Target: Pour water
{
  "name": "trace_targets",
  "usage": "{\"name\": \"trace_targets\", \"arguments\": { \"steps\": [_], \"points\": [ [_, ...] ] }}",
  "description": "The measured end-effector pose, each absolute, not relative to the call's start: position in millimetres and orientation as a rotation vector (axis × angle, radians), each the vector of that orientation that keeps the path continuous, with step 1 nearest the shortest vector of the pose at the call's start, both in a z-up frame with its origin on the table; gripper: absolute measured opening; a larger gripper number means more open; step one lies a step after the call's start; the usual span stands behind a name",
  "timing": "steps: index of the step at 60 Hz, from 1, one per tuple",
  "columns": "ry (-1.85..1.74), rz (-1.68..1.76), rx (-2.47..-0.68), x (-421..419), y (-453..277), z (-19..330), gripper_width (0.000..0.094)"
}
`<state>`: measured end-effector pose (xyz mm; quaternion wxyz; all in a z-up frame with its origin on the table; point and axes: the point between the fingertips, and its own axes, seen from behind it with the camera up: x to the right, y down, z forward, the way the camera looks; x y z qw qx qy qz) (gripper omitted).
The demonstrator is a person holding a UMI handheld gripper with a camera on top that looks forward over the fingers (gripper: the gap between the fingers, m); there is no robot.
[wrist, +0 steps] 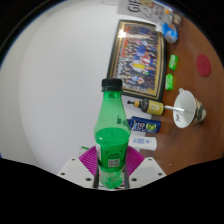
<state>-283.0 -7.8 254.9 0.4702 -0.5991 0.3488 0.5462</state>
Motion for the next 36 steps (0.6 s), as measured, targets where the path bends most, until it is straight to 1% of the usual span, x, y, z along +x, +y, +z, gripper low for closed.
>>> {"name": "trace_targets", "arguments": {
  "steps": [9,19,25,36],
  "points": [
    [1.139,1.639,-1.323,-285,22,233,0.0336],
    [1.41,1.858,-1.123,-277,40,212,0.0337],
    [1.488,1.896,-1.085,-274,44,204,0.0337],
    [1.505,1.891,-1.14,-278,40,196,0.0337]
  ]
}}
